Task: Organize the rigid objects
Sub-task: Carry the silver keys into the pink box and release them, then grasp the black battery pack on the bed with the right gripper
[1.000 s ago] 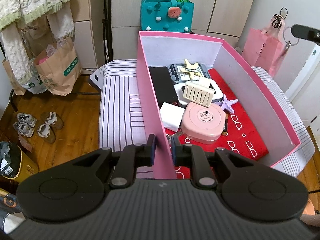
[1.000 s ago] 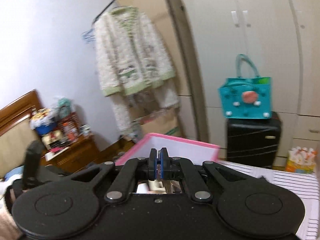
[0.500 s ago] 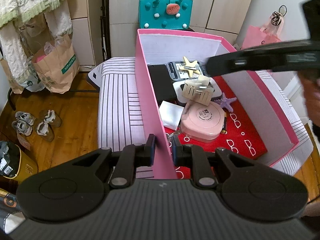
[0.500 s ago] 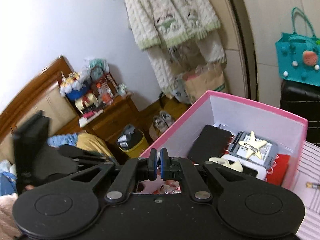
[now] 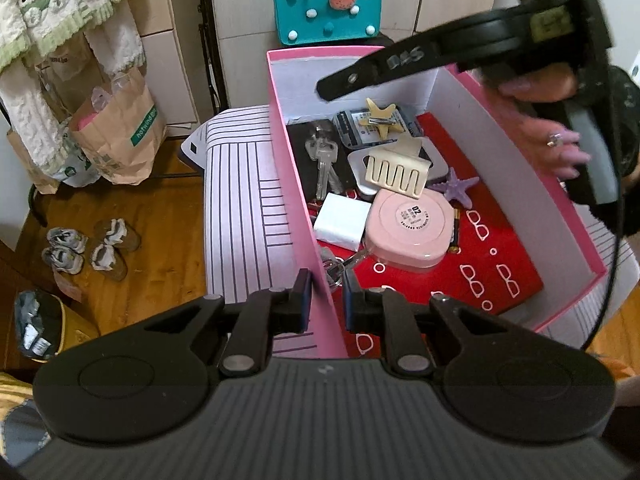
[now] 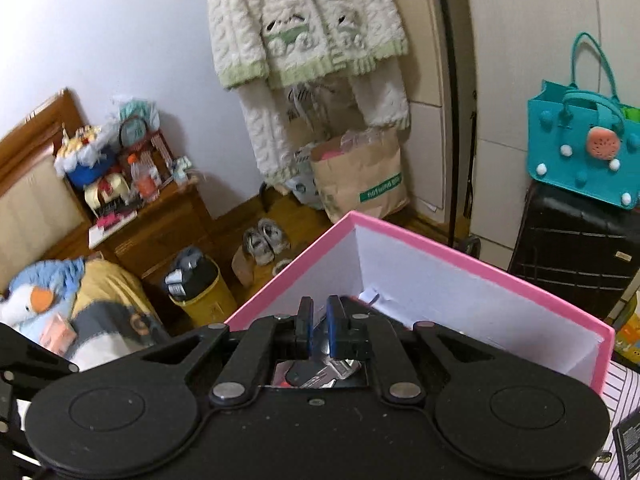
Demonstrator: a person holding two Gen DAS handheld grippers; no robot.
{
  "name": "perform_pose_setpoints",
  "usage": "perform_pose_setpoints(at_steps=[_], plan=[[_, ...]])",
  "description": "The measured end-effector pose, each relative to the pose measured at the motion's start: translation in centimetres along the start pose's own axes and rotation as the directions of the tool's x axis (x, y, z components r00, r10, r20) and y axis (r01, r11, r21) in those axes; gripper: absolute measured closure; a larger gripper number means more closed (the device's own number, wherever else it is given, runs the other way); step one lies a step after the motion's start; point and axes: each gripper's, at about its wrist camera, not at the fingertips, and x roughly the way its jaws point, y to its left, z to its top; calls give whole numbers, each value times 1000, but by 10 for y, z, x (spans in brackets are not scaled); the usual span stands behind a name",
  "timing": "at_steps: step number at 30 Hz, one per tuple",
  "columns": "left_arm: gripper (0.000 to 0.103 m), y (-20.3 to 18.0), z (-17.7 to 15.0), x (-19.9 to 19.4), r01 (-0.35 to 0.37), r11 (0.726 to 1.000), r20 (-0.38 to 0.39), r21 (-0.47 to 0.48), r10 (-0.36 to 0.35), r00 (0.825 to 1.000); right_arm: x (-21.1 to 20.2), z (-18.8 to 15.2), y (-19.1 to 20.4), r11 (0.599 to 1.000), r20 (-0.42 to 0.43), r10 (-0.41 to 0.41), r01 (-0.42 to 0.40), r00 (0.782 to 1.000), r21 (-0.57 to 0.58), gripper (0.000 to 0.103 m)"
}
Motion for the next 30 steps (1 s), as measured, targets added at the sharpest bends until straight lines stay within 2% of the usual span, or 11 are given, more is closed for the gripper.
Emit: perform_pose_setpoints(at_steps=[4,10,14,16,17,19,24,26,30], plan=[[88,-6,2,0,-27,999,-17,26,27,999,-39,-12,-8,999,45,-8,6,999,36,91],[88,-15,7,2,-70,996,-43,63,73,996,-111,-39,-23,995,124,-84,76,989,68,91],[88,-19,9,2,-93,993,-55,76,97,994,-147,-61,-39,983,155,-178,168,972,74,90],[88,-19,10,2,-99,993,-59,66,103,993,-158,-73,-48,971,159,-236,226,959,77,86],[88,-20,10,2,-102,993,-61,64,106,993,-162,-79,-54,965,158,-257,246,953,86,79],[88,-20,11,3,-104,993,-68,60,108,992,-165,-88,-66,959,144,-273,258,951,116,75],[88,-21,14,4,-114,992,-73,53,118,990,-157,-110,-96,948,97,-299,284,949,142,72],[88,-22,15,5,-121,991,-72,50,124,990,-152,-118,-103,941,90,-328,316,940,120,63],[88,-22,17,5,-128,991,-69,39,131,989,-141,-131,-117,920,83,-391,386,917,73,60]])
